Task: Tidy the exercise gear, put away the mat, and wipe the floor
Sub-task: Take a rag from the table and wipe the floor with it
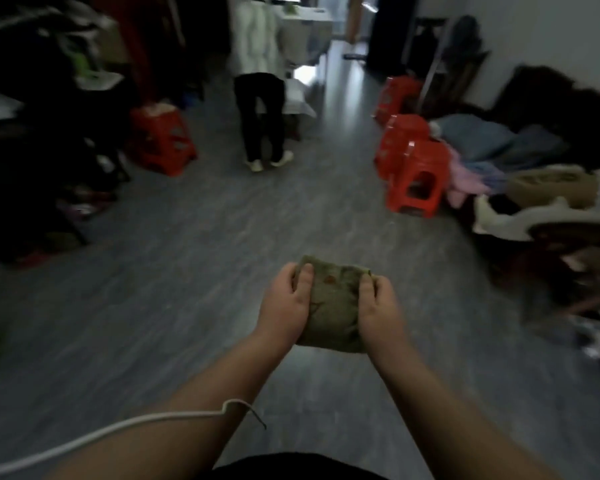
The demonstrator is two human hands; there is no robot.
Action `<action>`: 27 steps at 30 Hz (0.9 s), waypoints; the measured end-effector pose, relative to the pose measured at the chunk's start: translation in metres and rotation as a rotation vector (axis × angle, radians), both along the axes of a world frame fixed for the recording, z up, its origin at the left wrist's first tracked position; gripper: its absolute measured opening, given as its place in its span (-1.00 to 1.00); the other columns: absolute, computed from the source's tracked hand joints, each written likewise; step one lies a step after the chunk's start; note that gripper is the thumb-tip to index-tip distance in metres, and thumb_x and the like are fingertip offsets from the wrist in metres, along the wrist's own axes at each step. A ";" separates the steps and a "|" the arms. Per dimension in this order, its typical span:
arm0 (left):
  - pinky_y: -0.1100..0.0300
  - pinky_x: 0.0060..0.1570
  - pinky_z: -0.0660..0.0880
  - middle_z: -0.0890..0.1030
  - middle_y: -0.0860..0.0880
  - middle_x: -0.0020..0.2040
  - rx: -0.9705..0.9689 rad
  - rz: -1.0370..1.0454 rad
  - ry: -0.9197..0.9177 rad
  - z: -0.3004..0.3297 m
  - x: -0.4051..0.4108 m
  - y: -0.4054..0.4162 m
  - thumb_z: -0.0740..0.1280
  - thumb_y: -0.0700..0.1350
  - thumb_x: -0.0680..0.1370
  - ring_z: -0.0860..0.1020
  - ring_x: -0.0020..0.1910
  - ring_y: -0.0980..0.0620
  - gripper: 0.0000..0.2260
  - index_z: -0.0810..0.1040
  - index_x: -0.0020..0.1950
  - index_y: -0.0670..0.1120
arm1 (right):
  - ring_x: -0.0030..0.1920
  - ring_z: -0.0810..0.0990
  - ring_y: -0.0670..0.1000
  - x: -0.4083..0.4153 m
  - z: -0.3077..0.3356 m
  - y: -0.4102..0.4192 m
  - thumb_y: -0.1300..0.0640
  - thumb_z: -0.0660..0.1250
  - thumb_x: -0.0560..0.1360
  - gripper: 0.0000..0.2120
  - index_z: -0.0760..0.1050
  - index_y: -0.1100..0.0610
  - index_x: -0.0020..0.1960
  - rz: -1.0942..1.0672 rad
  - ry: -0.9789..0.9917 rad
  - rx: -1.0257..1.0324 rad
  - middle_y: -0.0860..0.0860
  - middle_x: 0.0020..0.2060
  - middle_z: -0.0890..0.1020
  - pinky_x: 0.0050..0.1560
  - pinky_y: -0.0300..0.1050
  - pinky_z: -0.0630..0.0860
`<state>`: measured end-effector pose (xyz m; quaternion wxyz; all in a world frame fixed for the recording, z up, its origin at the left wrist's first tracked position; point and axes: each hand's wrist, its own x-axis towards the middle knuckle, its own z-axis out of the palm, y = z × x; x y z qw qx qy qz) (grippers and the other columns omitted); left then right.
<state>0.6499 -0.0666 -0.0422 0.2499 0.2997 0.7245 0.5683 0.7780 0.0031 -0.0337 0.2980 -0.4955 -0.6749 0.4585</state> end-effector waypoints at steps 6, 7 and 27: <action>0.37 -0.36 0.34 0.49 0.06 -0.29 -0.098 0.251 0.110 0.000 -0.164 -0.035 0.21 0.01 0.67 0.45 -0.32 0.13 -0.72 0.40 -0.24 0.02 | -0.14 0.52 -0.15 -0.186 -0.004 -0.010 -0.05 0.07 0.67 -0.80 0.44 -0.02 0.04 0.138 0.014 0.082 -0.12 -0.15 0.54 -0.17 -0.12 0.44; 0.37 -0.36 0.34 0.50 0.06 -0.29 -0.093 0.289 0.101 -0.001 -0.185 -0.034 0.21 0.00 0.67 0.45 -0.32 0.13 -0.73 0.41 -0.24 0.02 | -0.14 0.53 -0.14 -0.211 -0.004 -0.007 -0.04 0.07 0.67 -0.81 0.43 -0.04 0.03 0.158 0.024 0.073 -0.11 -0.15 0.55 -0.15 -0.09 0.47; 0.01 -0.18 0.59 0.65 -0.03 -0.09 -0.048 0.573 -0.310 0.016 -0.594 0.026 0.24 0.13 0.64 0.62 -0.14 0.01 -0.75 0.64 0.04 0.02 | -0.01 0.60 0.03 -0.669 -0.007 0.145 -0.05 0.23 0.62 -0.83 0.54 -0.01 0.01 0.930 0.025 -0.268 -0.02 -0.06 0.63 0.07 0.11 0.58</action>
